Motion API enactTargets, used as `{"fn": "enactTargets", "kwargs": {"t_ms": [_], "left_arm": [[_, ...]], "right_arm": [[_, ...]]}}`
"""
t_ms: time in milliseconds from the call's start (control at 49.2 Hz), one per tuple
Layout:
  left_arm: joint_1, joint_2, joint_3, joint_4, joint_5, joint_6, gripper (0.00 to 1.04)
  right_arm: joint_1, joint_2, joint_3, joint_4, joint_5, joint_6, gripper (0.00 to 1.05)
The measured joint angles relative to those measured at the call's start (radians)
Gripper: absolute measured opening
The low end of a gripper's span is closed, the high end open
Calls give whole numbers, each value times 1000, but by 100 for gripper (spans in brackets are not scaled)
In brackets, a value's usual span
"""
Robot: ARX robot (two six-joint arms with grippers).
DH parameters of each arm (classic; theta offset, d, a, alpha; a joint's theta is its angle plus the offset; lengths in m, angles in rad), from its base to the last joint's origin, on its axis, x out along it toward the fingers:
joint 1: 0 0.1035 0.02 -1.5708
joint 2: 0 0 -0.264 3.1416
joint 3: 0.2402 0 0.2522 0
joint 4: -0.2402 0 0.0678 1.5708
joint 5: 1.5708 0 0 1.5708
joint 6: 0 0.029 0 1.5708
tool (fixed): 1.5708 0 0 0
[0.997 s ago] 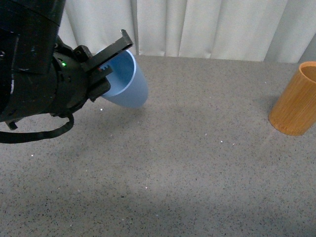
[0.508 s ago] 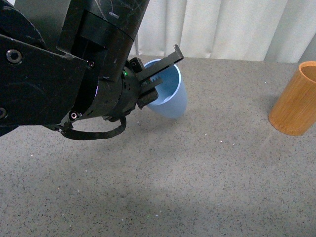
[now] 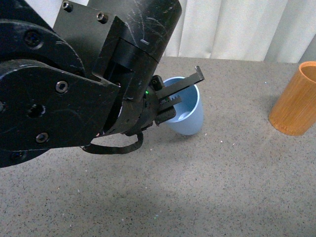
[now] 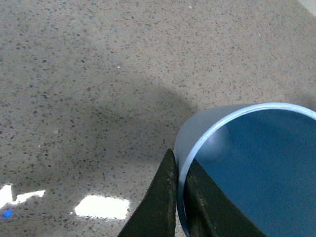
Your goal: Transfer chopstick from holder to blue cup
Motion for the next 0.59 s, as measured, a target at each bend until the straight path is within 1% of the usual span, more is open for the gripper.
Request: {"fn": "enactTargets", "kwargs": {"t_ms": [203, 590], "left_arm": [[-20, 17, 30, -10, 0, 0, 4], [-26, 42, 43, -11, -5, 0, 4]], "right_arm": [[0, 0, 0, 0, 0, 0, 95], [0, 0, 0, 0, 0, 0, 95]]}}
